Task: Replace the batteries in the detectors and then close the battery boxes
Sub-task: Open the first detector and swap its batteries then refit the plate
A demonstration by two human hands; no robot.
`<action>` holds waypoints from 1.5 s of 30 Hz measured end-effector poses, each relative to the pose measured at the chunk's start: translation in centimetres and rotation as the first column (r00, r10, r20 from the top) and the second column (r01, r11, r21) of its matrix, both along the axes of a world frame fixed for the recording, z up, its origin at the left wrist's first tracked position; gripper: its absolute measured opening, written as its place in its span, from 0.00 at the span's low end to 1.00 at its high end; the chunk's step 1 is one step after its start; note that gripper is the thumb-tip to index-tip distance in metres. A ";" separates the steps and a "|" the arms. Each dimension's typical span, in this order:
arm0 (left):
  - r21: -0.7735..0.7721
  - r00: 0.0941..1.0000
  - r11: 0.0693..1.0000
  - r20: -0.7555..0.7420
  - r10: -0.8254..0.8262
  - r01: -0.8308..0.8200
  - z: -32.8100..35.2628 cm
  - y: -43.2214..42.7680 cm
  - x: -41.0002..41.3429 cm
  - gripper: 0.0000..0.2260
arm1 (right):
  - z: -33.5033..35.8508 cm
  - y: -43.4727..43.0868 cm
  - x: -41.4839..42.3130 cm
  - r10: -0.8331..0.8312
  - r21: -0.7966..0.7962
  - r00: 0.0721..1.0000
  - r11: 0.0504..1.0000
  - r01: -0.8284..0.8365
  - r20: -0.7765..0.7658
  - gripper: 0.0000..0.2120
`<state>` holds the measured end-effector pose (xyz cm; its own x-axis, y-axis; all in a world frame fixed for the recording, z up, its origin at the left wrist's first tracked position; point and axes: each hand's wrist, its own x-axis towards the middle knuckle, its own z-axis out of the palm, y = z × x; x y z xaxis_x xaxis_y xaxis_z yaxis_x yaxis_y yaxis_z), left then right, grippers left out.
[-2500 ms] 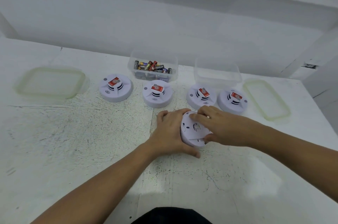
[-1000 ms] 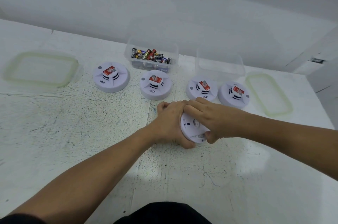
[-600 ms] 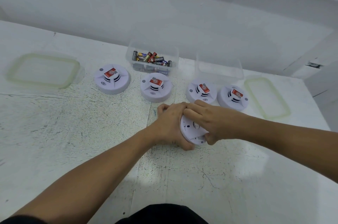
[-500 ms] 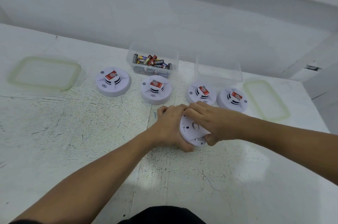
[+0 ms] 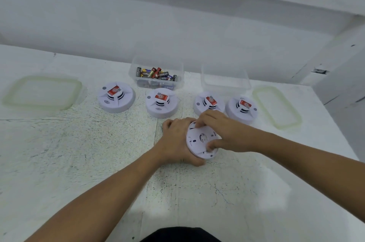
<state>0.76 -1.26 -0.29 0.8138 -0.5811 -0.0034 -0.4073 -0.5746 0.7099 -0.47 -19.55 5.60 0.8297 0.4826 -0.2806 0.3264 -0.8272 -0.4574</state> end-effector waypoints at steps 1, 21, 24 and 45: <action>-0.007 1.000 1.000 0.002 0.009 -0.009 -0.1 -0.1 0.0 0.36 | 0.1 0.1 0.1 0.011 -0.018 1.000 1.000 -0.011 -0.006 0.24; -0.025 0.998 0.998 -0.033 0.062 -0.063 -0.5 0.3 -0.8 0.42 | -0.7 -0.2 -2.6 -0.474 0.358 0.879 0.828 0.431 0.039 0.21; -0.018 0.996 0.996 -0.026 0.087 -0.088 -0.4 0.5 -1.0 0.43 | -1.3 -0.6 -3.8 -0.658 0.473 0.753 0.669 0.574 0.018 0.26; 0.103 0.972 0.974 0.143 0.188 -0.204 -1.9 2.3 -1.9 0.57 | -5.7 -2.2 -6.0 -0.560 -0.163 0.668 0.693 0.702 0.491 0.15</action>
<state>-1.13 1.09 -2.20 0.9095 -0.4123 0.0533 -0.3639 -0.7276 0.5815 -6.46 -21.73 -0.13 0.9623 -0.2572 0.0882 -0.2488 -0.9638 -0.0963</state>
